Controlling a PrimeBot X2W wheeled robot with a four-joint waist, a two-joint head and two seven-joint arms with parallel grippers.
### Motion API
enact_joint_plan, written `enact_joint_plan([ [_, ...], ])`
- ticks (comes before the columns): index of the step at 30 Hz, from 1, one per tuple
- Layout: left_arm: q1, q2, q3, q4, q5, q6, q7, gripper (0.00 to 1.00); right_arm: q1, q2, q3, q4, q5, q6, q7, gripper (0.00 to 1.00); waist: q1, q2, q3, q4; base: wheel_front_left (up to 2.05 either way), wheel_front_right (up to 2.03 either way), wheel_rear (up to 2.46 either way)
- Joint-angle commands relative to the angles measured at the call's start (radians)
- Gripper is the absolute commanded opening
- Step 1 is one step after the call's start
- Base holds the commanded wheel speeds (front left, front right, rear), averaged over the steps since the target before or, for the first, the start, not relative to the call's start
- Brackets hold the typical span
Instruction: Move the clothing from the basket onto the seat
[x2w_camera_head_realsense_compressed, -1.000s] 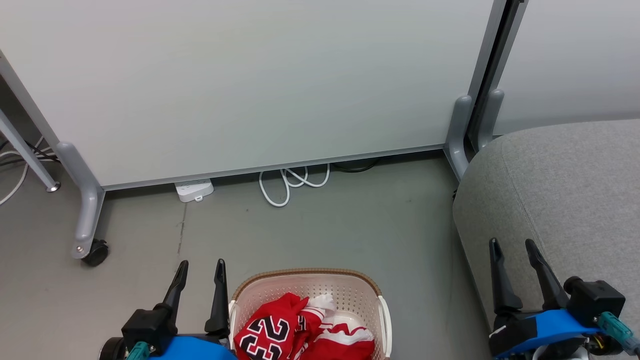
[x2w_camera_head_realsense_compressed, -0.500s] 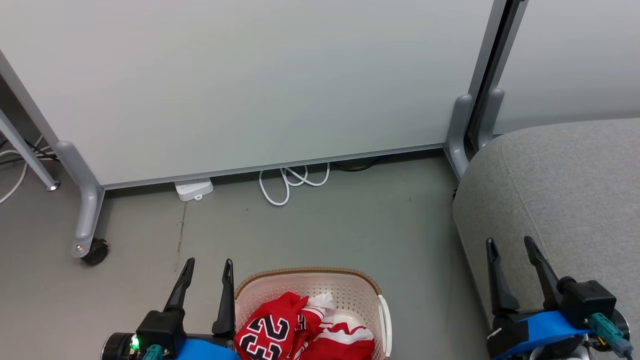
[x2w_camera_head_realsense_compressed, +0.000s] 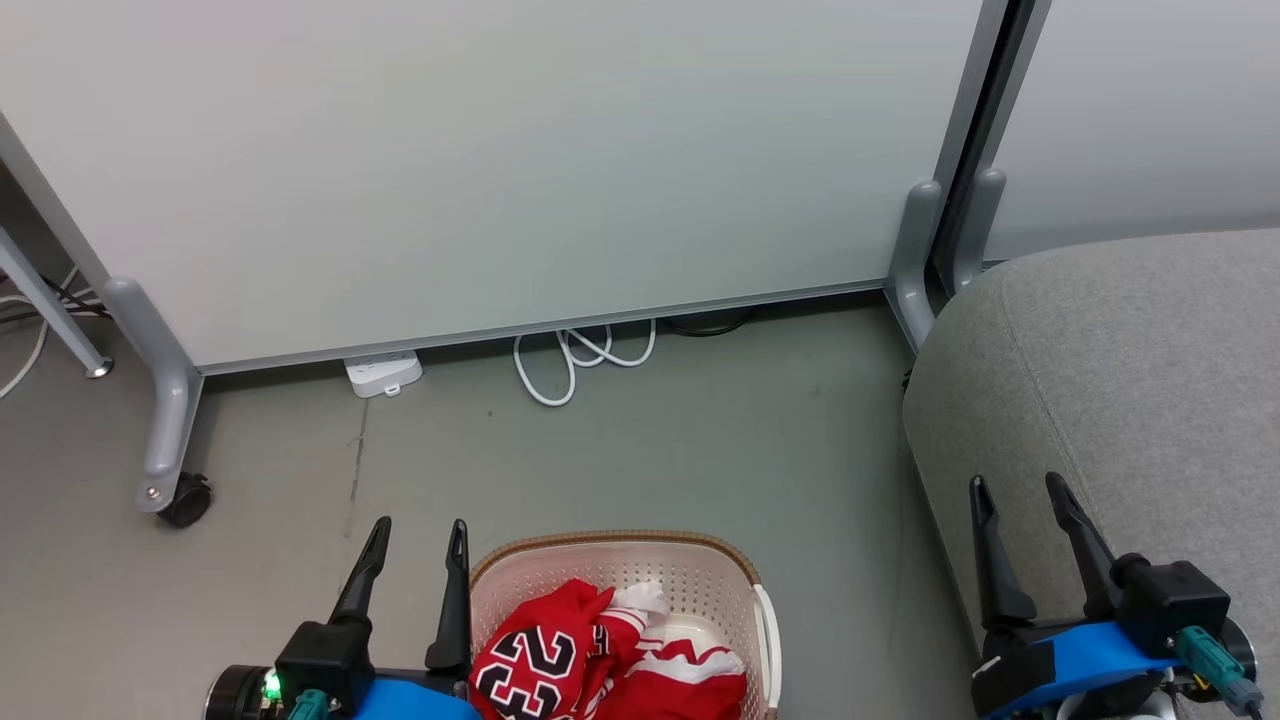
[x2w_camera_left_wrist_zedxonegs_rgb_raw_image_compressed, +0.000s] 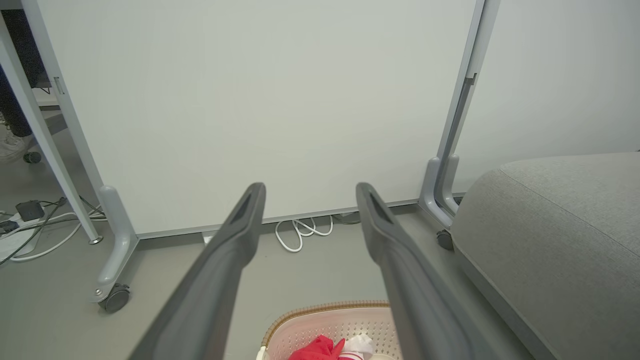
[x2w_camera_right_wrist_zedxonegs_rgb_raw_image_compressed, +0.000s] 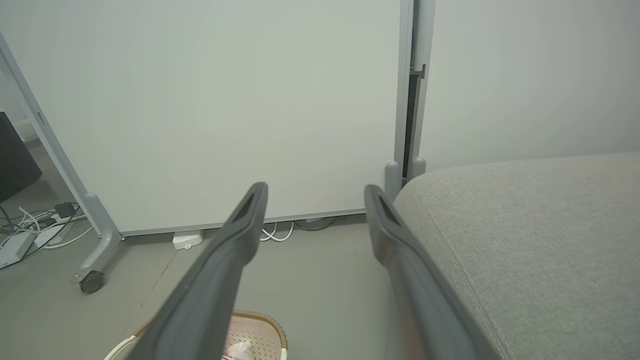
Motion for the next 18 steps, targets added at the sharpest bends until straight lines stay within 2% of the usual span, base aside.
enact_joint_plan([
  [1,-0.015,0.005,0.001,0.006,0.003,-0.005,-0.003,1.0,-0.008,-0.004,0.002,0.0,0.002,0.0,-0.006,1.0,0.0,0.0,0.005,-0.002,0.0,0.0,0.0],
  [8,-0.037,0.005,-0.009,0.056,-0.018,-0.012,-0.003,1.0,-0.033,-0.004,0.007,-0.016,0.006,0.0,-0.013,1.0,0.0,0.0,0.059,-0.024,0.0,0.0,0.0],
  [18,-0.172,0.022,-0.035,0.22,-0.002,-0.031,0.016,1.0,-0.137,-0.003,0.046,-0.027,0.039,0.0,-0.039,1.0,0.0,0.0,0.285,-0.109,0.0,0.0,0.0],
])
